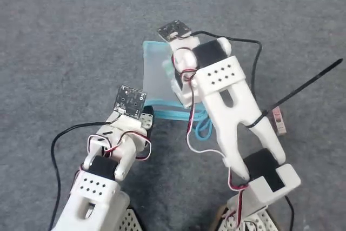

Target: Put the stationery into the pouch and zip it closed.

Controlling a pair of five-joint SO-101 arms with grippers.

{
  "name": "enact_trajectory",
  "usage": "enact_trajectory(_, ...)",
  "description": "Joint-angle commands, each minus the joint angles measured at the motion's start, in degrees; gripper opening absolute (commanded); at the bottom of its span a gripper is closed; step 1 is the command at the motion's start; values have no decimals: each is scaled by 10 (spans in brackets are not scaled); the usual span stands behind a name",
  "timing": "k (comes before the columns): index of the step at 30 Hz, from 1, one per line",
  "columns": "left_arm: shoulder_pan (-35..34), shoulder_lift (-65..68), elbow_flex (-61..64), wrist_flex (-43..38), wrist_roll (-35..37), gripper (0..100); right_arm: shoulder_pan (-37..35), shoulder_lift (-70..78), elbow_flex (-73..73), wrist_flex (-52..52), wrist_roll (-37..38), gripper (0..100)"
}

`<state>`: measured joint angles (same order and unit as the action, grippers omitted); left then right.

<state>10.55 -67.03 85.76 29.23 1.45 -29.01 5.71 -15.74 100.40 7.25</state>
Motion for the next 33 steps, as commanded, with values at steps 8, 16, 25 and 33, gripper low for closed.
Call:
enact_trajectory(8, 0, 1, -10, -13, 4, 12, 240, -186, 139, 20, 175, 184)
enact_trajectory(16, 0, 1, -1, -12, 4, 12, 524, -197, 320, -141, 345, 184)
enact_trajectory(25, 0, 3, 4, -12, 4, 12, 544, -153, 424, -281, 394, 184)
enact_trajectory(33, -7, 1, 11, -14, 4, 12, 487, -118, 462, -343, 390, 184)
